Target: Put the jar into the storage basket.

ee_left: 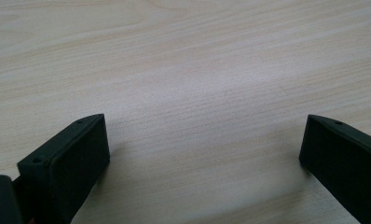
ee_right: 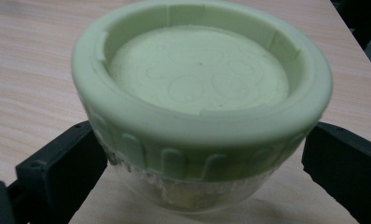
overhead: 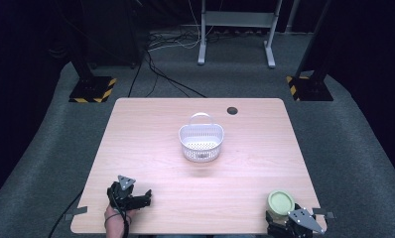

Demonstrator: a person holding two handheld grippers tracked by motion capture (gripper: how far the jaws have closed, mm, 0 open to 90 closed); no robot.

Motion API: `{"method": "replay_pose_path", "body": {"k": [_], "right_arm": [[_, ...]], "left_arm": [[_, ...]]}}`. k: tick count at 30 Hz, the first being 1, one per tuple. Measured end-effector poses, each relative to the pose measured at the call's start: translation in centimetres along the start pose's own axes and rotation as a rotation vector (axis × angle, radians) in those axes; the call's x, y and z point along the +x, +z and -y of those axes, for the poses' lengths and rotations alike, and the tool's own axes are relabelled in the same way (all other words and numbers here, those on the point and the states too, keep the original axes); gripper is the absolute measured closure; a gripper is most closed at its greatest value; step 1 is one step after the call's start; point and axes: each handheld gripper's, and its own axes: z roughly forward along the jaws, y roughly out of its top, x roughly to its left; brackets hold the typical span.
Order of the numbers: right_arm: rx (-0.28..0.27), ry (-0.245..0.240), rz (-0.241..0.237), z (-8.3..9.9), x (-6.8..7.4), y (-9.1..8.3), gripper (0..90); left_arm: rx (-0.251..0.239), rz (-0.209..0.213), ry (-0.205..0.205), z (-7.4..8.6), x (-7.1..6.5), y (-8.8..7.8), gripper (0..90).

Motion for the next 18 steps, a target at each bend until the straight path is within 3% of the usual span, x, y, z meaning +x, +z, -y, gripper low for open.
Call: {"method": "replay_pose_path", "body": {"k": [18], "right_arm": [[-0.019, 0.001, 0.006, -2.4, 0.4, -1.1, 0.0]], "left_arm": [[-0.001, 0.003, 0.004, 0.0, 0.0, 0.0, 1.1]]}}
